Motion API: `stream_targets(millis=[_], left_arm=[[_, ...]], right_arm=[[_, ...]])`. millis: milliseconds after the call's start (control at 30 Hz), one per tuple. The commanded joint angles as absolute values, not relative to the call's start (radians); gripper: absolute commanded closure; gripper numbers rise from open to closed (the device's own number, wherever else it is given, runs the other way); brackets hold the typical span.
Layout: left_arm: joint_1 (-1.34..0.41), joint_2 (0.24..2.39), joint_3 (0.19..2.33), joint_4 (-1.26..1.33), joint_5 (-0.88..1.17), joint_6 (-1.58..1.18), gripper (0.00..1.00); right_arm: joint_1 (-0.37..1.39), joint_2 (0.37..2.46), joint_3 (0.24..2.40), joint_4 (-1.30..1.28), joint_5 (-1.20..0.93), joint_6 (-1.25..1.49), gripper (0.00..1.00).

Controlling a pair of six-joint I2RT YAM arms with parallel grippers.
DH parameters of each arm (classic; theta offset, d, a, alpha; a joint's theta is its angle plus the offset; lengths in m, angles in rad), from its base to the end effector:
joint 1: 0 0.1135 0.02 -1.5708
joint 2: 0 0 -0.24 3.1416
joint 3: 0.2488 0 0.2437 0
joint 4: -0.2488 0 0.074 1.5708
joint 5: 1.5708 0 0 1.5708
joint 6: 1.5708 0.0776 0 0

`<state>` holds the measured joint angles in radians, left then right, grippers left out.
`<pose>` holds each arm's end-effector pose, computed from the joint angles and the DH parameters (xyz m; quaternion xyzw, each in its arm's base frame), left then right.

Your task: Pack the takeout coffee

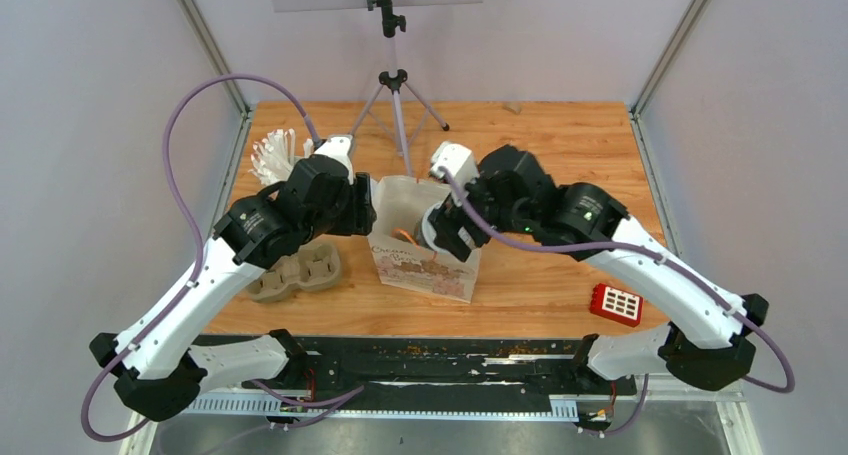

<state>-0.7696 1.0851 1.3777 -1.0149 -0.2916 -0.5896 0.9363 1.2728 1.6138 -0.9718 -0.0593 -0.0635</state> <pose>0.1793 -0.1427 0.3533 0.0215 0.9034 -0.1530 0.4000 0.1589 0.2237 0.3891 -0.4390 0.7757 0.2153 0.3991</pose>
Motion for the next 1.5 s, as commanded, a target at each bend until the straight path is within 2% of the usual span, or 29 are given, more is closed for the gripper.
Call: stream_targets(millis=[0, 233, 433, 633, 767, 900, 1067, 1333, 1467], left_arm=[[-0.763, 1.074, 1.479, -1.083, -0.288, -0.512, 0.36], [-0.758, 1.103, 1.564, -1.282, -0.238, -0.503, 0.36], [-0.758, 0.99, 1.425, -1.137, -0.121, -0.497, 0.36], [-0.758, 1.006, 1.391, -1.133, -0.125, -0.492, 0.41], [-0.758, 1.004, 1.361, -1.066, -0.067, -0.45, 0.51], [-0.758, 1.0, 1.338, -0.981, 0.013, -0.415, 0.74], [-0.759, 0.984, 1.3, -0.801, 0.078, -0.344, 0.9], [-0.758, 0.942, 1.179, -0.509, 0.129, -0.229, 0.96], [-0.759, 0.957, 1.154, -0.506, 0.122, -0.239, 0.97]], right_arm=[[1.085, 1.323, 1.677, -1.054, 0.134, -0.194, 0.29], [1.273, 1.362, 1.67, -1.115, 0.302, -0.188, 0.29], [1.38, 1.357, 1.603, -1.088, 0.377, -0.178, 0.29], [1.426, 1.376, 1.603, -1.069, 0.418, -0.153, 0.28], [1.428, 1.377, 1.606, -1.075, 0.417, -0.114, 0.29], [1.429, 1.373, 1.606, -1.103, 0.433, -0.084, 0.29], [1.425, 1.358, 1.589, -1.091, 0.503, -0.115, 0.28], [1.342, 1.364, 1.594, -1.014, 0.535, -0.237, 0.27], [1.319, 1.354, 1.553, -0.974, 0.528, -0.266, 0.27]])
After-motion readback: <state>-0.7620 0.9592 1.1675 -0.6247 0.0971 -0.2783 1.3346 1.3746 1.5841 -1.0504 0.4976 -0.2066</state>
